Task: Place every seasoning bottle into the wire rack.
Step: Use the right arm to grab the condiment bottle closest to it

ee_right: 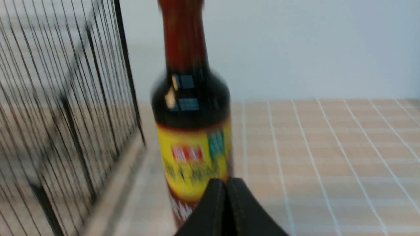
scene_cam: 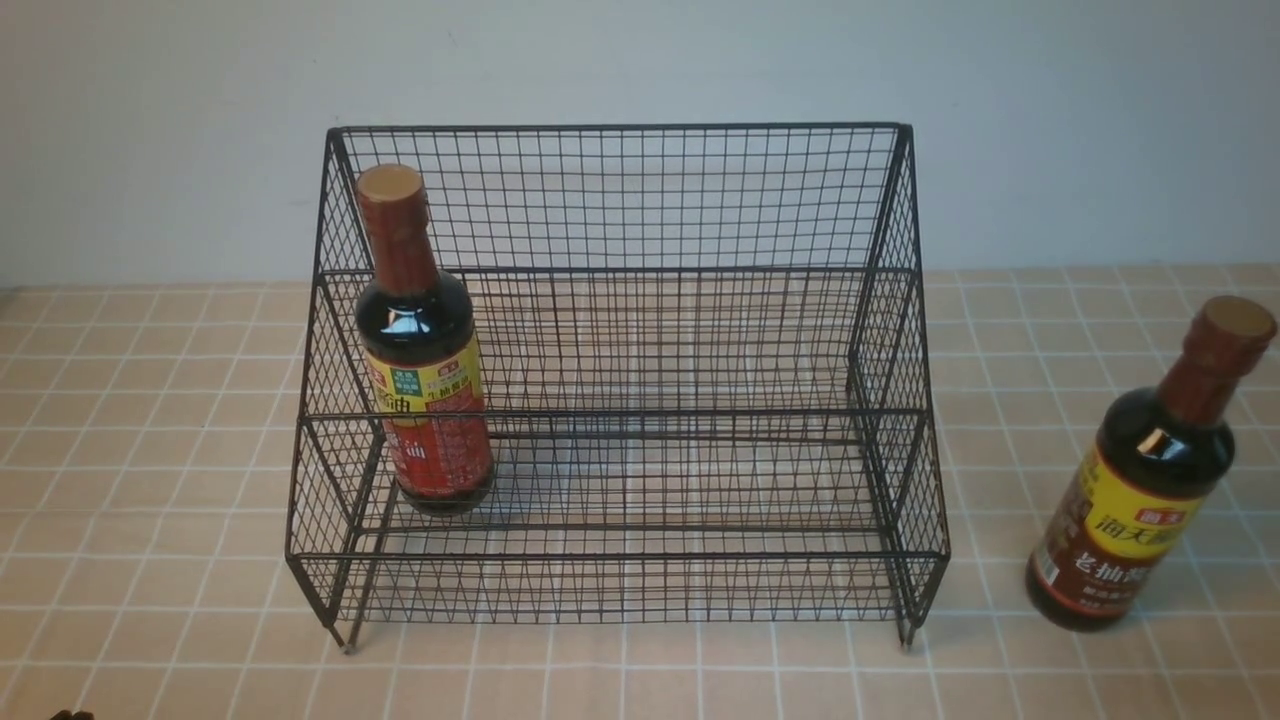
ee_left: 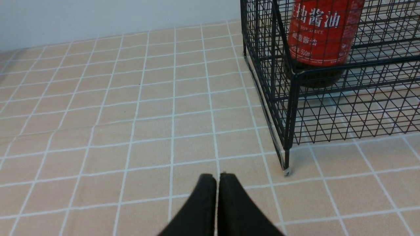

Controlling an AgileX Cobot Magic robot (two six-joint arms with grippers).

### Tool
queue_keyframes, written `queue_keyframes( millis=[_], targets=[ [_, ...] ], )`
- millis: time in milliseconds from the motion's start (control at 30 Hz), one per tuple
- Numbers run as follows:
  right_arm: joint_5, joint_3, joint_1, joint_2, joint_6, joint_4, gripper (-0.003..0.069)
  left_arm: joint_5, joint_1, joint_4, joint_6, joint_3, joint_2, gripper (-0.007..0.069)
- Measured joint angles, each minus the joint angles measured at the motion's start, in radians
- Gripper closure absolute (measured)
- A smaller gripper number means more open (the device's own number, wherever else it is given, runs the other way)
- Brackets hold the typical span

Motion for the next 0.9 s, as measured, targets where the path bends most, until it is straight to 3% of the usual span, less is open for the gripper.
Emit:
queue_keyframes(
  millis=[133,633,833,900],
  targets=[
    [-0.143,0.000,0.000,0.000,0.028,0.105,0.0673,0.000,0.000,0.000,0.000,0.000,0.000,0.0631],
    [-0.324,0.001,0.000,0.000,0.011,0.161,0.0673,0.000,0.000,0.000,0.000,0.000,0.000,0.0631],
    [-0.323,-0.039,0.000,0.094,0.020,0.135,0.0622,0.000,0.000,0.000,0.000,0.000,0.000,0.0631],
    [-0.320,-0.080,0.000,0.187,0.020,0.114,0.0572,0.000,0.000,0.000,0.000,0.000,0.000,0.0631]
  ],
)
